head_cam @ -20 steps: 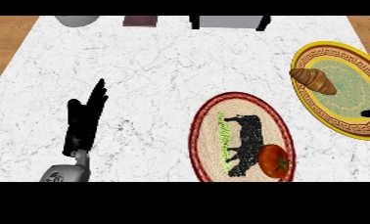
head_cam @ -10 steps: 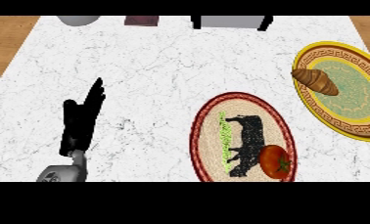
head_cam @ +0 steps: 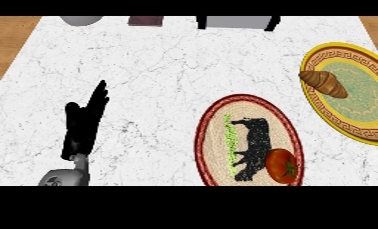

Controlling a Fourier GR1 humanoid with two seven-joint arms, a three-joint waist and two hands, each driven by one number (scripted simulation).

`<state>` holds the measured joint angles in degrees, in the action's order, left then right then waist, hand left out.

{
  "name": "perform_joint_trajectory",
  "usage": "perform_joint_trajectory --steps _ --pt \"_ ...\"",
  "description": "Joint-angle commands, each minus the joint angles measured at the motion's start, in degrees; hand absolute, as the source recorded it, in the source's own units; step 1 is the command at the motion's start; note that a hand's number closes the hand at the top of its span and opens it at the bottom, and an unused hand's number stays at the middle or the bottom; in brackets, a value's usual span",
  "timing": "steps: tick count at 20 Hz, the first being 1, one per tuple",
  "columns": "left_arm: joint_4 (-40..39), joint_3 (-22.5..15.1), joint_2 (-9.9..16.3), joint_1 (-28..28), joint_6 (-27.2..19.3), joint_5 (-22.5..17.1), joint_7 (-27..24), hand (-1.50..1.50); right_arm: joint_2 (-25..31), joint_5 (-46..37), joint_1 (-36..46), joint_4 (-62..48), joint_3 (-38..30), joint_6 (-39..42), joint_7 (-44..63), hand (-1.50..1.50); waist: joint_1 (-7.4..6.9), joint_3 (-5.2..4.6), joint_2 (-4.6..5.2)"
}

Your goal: Pick the croissant from the placemat and place it in the plate

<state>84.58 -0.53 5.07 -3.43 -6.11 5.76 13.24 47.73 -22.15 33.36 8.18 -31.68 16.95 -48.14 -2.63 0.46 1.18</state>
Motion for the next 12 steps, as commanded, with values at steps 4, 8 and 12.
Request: perform_joint_trajectory --steps 4,8,12 --pt "3.02 -2.05 -1.26 2.85 -0.49 1.03 0.08 0.00 2.51 2.24 -2.09 -1.18 -2.36 2.17 -1.39 -1.50 -0.13 0.05 -0.13" --pt "0.37 0.62 0.16 0.10 0.79 -0.97 -0.43 0.00 3.31 2.28 -2.43 -1.07 -2.63 0.33 -0.53 -1.50 -0.16 0.10 0.22" --pt "-1.45 -0.93 -1.94 -0.79 -1.58 1.29 -0.88 0.00 3.40 1.78 -1.55 -0.56 -2.16 -0.23 0.26 -1.50 -0.13 0.10 0.37"
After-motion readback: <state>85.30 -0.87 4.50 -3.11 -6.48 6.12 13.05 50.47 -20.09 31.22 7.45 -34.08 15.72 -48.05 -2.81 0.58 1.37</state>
